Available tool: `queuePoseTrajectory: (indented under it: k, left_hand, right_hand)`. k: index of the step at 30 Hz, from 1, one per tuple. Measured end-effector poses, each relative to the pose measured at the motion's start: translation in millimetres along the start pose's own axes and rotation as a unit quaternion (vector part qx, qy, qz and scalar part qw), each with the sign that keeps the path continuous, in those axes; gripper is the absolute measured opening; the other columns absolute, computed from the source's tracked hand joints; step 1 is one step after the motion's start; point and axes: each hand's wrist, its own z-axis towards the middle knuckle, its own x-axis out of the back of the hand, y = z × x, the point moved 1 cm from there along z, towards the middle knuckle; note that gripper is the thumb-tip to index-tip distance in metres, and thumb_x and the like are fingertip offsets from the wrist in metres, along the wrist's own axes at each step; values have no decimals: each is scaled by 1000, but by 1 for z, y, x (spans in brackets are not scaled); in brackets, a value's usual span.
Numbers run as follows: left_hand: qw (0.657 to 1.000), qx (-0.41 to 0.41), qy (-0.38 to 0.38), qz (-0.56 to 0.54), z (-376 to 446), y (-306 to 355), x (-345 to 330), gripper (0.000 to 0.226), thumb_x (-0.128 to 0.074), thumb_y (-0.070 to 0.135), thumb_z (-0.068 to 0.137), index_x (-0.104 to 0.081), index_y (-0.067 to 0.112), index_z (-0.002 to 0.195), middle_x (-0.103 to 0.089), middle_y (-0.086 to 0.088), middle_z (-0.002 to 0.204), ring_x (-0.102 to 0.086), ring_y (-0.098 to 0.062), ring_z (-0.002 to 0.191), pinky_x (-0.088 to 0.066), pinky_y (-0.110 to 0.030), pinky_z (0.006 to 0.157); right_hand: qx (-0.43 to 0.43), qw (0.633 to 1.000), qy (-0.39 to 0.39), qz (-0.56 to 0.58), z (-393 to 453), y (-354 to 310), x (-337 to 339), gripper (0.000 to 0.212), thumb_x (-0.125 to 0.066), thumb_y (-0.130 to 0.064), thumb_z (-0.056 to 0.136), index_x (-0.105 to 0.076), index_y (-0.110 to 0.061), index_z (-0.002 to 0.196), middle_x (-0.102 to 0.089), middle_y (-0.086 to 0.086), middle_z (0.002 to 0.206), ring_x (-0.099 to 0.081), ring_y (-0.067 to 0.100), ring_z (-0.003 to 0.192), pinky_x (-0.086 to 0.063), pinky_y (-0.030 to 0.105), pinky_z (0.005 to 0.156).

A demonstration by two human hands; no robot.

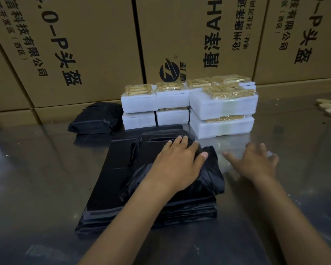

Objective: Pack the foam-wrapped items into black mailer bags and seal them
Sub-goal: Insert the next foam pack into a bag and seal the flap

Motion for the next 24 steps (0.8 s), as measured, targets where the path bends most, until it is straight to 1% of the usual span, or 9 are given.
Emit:
queuePoseTrajectory:
  k: [4, 8, 11, 14, 18, 19, 21, 22, 24]
  left_hand:
    - [998, 17, -49, 20, 16, 8, -2, 53, -21, 54, 103, -44, 33, 146, 1, -4, 166, 13, -26, 151, 8, -53, 120]
    - [991, 11, -88, 102, 36, 18, 1, 50, -36, 52, 99, -69, 23, 120, 9, 1, 165, 22, -23, 149, 16, -54, 118]
    - [975, 46, -168, 134, 52, 25, -1, 51, -41, 48, 97, -61, 15, 131, 9, 1, 165, 24, -24, 149, 12, -53, 120]
    - [966, 66, -196, 155, 59, 29, -7, 54, -43, 42, 97, -48, 13, 143, 8, 1, 166, 25, -25, 148, 10, -54, 120]
    - [960, 75, -209, 170, 60, 31, -10, 58, -46, 43, 96, -44, 13, 146, 9, 2, 165, 25, -26, 148, 11, -55, 119]
    - [961, 75, -207, 170, 60, 30, -11, 58, -46, 44, 96, -46, 13, 145, 9, 2, 165, 24, -26, 148, 12, -55, 119]
    - [968, 67, -188, 152, 57, 28, -12, 51, -45, 46, 96, -57, 16, 136, 8, 2, 165, 23, -27, 149, 13, -55, 119]
    - [975, 59, -168, 129, 54, 27, -14, 47, -44, 46, 96, -61, 18, 130, 8, 3, 165, 21, -27, 149, 14, -54, 118]
    - [992, 43, -109, 38, 49, 23, -16, 43, -39, 42, 99, -56, 25, 135, 6, 2, 166, 16, -24, 151, 16, -49, 118]
  right_hand:
    - [-23, 998, -53, -30, 7, 17, -2, 92, -44, -73, 90, -22, -12, 154, -12, 4, 167, 7, 26, 155, -2, 55, 121]
    - [-44, 998, -45, 22, 9, 31, 1, 89, -52, -72, 86, -31, -15, 151, -16, 2, 166, 5, 24, 155, -2, 56, 120]
    - [-34, 996, 35, 74, 7, 29, 3, 79, -61, -66, 85, -44, -15, 143, -37, 8, 158, -11, 23, 154, -5, 55, 119]
    - [-2, 983, 142, 117, 1, 14, 7, 65, -66, -57, 86, -56, -14, 133, -59, 12, 135, -35, 26, 143, -13, 53, 117]
    - [38, 971, 186, 148, -9, -4, 9, 40, -65, -27, 89, -58, -13, 126, -70, 7, 96, -54, 31, 118, -23, 46, 114]
    - [47, 969, 177, 165, -11, -5, 8, 38, -63, -16, 88, -57, -12, 125, -68, 7, 86, -58, 32, 108, -32, 44, 109]
    - [68, 962, 154, 216, -15, -9, 6, 38, -57, -4, 86, -53, -11, 123, -61, 8, 78, -59, 31, 85, -47, 40, 82]
    - [80, 957, 148, 235, -18, -13, 4, 38, -55, -1, 86, -51, -12, 122, -58, 8, 80, -57, 28, 77, -44, 36, 69]
    - [112, 947, 150, 262, -26, -22, 0, 36, -54, 1, 86, -50, -14, 119, -55, 6, 88, -51, 19, 69, -34, 31, 62]
